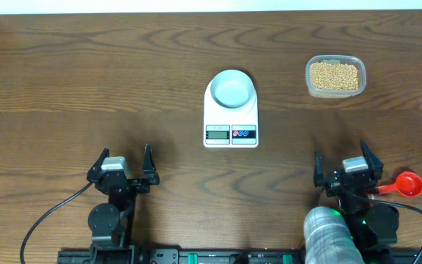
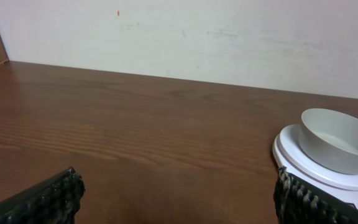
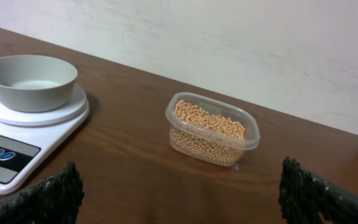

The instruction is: Scoop item into bowl and weigh 50g on scale

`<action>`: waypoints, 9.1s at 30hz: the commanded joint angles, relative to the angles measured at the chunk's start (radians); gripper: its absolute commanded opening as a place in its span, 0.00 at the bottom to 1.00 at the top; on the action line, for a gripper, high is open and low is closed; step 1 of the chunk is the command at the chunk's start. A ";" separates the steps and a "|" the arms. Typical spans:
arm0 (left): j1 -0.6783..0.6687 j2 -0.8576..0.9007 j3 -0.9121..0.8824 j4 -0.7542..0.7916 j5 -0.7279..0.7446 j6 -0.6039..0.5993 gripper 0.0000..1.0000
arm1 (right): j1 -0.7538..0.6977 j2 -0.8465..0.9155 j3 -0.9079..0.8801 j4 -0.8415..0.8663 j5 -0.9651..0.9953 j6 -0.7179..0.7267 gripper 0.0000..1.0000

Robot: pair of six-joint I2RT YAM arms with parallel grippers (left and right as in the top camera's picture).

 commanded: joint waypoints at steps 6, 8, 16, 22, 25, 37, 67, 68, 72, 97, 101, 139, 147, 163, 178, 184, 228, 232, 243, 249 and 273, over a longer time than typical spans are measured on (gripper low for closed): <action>-0.001 -0.006 -0.011 -0.042 0.006 0.013 1.00 | 0.009 -0.006 -0.002 -0.004 0.005 0.010 0.99; -0.001 -0.006 -0.011 -0.042 0.006 0.013 1.00 | 0.009 -0.006 -0.002 -0.004 0.005 0.010 0.99; -0.001 -0.006 -0.011 -0.042 0.006 0.013 1.00 | 0.009 -0.006 -0.002 -0.004 0.005 0.010 0.99; -0.001 -0.006 -0.011 -0.042 0.006 0.013 1.00 | 0.009 -0.006 -0.002 -0.004 0.005 0.010 0.99; -0.001 -0.006 -0.011 -0.042 0.006 0.013 1.00 | 0.009 -0.006 -0.002 -0.004 0.005 0.010 0.99; -0.001 -0.006 -0.011 -0.042 0.006 0.013 1.00 | 0.009 -0.006 -0.002 -0.004 0.005 0.010 0.99; -0.001 -0.006 -0.011 -0.042 0.006 0.013 1.00 | 0.009 -0.006 -0.002 -0.004 0.005 0.010 0.99; -0.001 -0.006 -0.011 -0.042 0.006 0.013 1.00 | 0.009 -0.006 -0.002 -0.004 0.005 0.010 0.99; -0.001 -0.006 -0.011 -0.042 0.006 0.013 1.00 | 0.009 -0.006 -0.002 -0.004 0.005 0.010 0.99; -0.001 -0.006 -0.011 -0.042 0.006 0.013 1.00 | 0.009 -0.006 -0.002 -0.004 0.005 0.010 0.99; -0.001 -0.006 -0.011 -0.042 0.006 0.013 1.00 | 0.009 -0.006 -0.002 -0.004 0.005 0.010 0.99; -0.001 -0.006 -0.011 -0.042 0.006 0.013 1.00 | 0.009 -0.006 -0.002 -0.004 0.005 0.010 0.99; -0.001 -0.006 -0.011 -0.042 0.006 0.013 1.00 | 0.009 -0.006 -0.002 -0.004 0.005 0.010 0.99; -0.001 -0.006 -0.011 -0.037 -0.029 0.032 1.00 | 0.009 -0.006 -0.002 -0.004 0.005 0.010 0.99; -0.001 -0.006 -0.002 0.138 -0.087 -0.029 1.00 | 0.009 -0.006 -0.002 -0.004 0.005 0.010 0.99; -0.001 -0.006 0.054 0.064 -0.077 -0.101 1.00 | 0.009 -0.006 -0.002 -0.004 0.005 0.010 0.99; 0.017 0.866 0.924 -0.681 -0.137 -0.441 1.00 | 0.009 -0.006 -0.002 -0.004 0.005 0.010 0.99; 0.017 0.866 0.924 -0.670 -0.136 -0.441 1.00 | 0.009 -0.006 -0.002 -0.004 0.005 0.010 0.99; 0.016 1.011 0.924 -0.673 -0.135 -0.713 1.00 | 0.009 -0.006 -0.002 -0.004 0.005 0.010 0.99; 0.016 1.141 0.924 -0.681 -0.128 -0.892 0.93 | 0.009 -0.006 -0.002 -0.004 0.005 0.010 0.99; 0.016 1.408 0.867 -0.744 -0.159 -1.131 0.62 | 0.009 -0.006 -0.002 -0.004 0.005 0.010 0.99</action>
